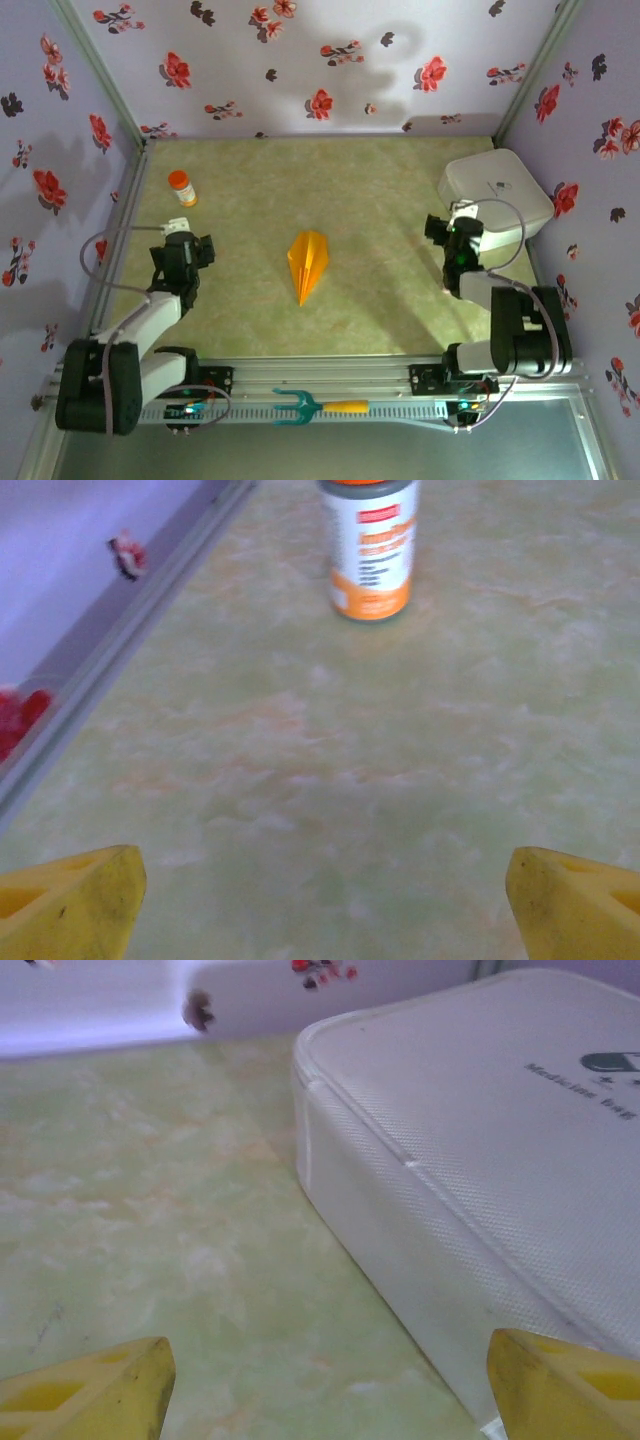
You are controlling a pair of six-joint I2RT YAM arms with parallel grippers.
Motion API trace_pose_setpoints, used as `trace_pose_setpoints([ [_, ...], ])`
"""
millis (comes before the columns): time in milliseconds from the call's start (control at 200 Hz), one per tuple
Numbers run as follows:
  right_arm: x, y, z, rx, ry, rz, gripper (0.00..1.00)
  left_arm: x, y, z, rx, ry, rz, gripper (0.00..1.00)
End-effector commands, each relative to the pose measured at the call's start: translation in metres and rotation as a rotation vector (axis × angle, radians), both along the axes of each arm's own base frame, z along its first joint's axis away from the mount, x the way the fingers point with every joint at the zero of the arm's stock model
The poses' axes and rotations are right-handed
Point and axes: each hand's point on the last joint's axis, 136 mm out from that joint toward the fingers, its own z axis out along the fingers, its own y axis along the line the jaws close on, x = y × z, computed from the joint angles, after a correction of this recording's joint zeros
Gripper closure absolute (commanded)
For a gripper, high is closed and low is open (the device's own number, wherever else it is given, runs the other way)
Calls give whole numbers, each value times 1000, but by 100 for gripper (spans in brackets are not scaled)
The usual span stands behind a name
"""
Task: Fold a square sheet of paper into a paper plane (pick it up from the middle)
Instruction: Reset both arms
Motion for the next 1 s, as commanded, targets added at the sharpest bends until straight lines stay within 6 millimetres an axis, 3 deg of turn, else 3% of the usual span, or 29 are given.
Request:
trace_pose_setpoints([
  [0,-1,17,-3,29,-161,100,16,25,-10,21,9,-150,-76,6],
  [50,0,13,-6,26,-142,73,1,30,-15,20,-4,-164,-113,6],
  [115,6,2,-13,35,-11,-3,0,38,-22,22,-10,-186,-161,6],
  [165,17,-3,-15,42,-16,-33,1,43,-27,23,-8,-193,-192,6],
  [250,11,-17,-15,44,-9,-110,1,51,-33,18,25,-152,-250,5],
  [330,12,-13,-14,31,-29,-89,1,56,-40,17,41,-137,-299,5],
  [480,13,-11,-14,30,-24,-77,1,59,-34,11,86,-208,-284,5],
  [565,13,-11,-15,32,-13,-78,1,56,-14,4,56,-227,-180,5],
  [630,13,-11,-14,32,-19,-78,1,62,-10,2,54,-246,-172,4],
  [730,13,-10,-14,34,-14,-72,1,69,3,-8,-2,-164,-133,3],
  [995,13,-10,-14,32,-16,-69,1,67,4,-7,-31,-175,-131,0],
])
